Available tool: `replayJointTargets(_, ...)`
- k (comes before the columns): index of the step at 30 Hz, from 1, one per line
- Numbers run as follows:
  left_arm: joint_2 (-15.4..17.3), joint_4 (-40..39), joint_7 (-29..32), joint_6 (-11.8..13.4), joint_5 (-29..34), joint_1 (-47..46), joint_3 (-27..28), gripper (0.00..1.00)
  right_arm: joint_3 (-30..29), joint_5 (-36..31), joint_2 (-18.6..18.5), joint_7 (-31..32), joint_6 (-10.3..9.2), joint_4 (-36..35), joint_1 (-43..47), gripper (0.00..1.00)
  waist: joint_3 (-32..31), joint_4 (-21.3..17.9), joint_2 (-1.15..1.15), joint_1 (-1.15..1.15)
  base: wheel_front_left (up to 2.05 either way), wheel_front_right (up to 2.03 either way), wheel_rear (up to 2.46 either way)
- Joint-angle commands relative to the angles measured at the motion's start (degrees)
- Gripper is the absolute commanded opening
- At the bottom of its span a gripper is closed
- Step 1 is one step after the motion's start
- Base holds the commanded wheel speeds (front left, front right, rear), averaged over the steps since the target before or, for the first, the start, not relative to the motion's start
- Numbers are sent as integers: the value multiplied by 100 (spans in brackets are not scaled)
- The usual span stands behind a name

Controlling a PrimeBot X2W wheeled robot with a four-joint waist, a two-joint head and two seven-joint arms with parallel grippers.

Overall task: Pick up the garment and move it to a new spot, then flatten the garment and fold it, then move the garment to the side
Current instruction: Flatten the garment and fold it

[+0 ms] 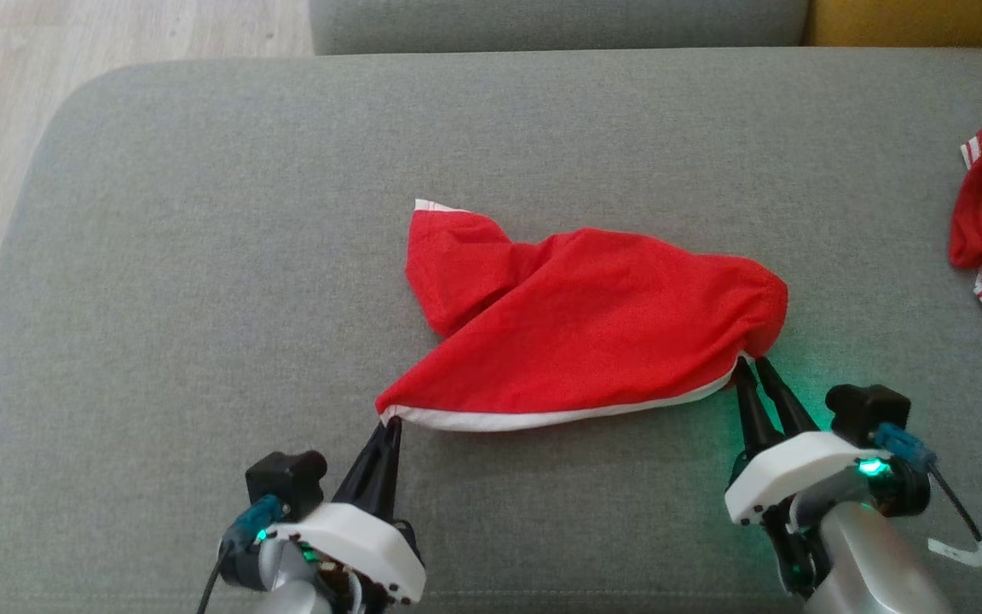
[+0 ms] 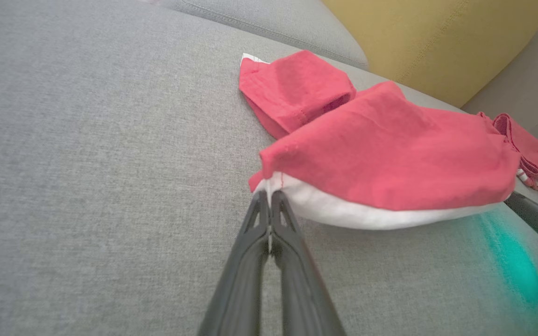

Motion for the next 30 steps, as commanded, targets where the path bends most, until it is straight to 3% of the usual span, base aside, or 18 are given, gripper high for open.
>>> replayJointTargets(1, 63, -195, -83, 47, -25, -194, 187, 0, 164, -8, -18, -64, 37, -65, -281, 34, -4, -9, 0, 0, 0, 0, 0)
replayJointTargets(12, 85, -205, -89, 64, -46, -194, 173, 0, 566, 99, -18, -62, 37, 508, -673, 53, -20, 34, 0, 0, 0, 0, 0)
replayJointTargets(14, 89, -204, -90, 68, -52, -197, 172, 0, 676, 136, -18, -68, 37, 604, -741, 44, -22, 48, 0, 0, 0, 0, 0)
replayJointTargets(15, 90, -206, -91, 72, -55, -199, 175, 0, 754, 180, -18, -61, 37, 641, -770, 34, -20, 52, 0, 0, 0, 0, 0)
replayJointTargets(17, 96, -211, -93, 82, -64, -199, 186, 0, 892, 257, -18, -64, 37, 701, -821, 2, -19, 48, 0, 0, 0, 0, 0)
replayJointTargets(24, 119, -283, -103, 113, -73, -191, 250, 0, 1023, 319, -18, -288, 37, 645, -880, 0, -61, 0, 0, 0, 0, 0, 0)
replayJointTargets(30, 186, -587, -114, 150, -26, -224, 411, 0, 925, 172, -87, -408, 37, -210, -659, 0, -186, -85, 0, 0, 0, 0, 0)
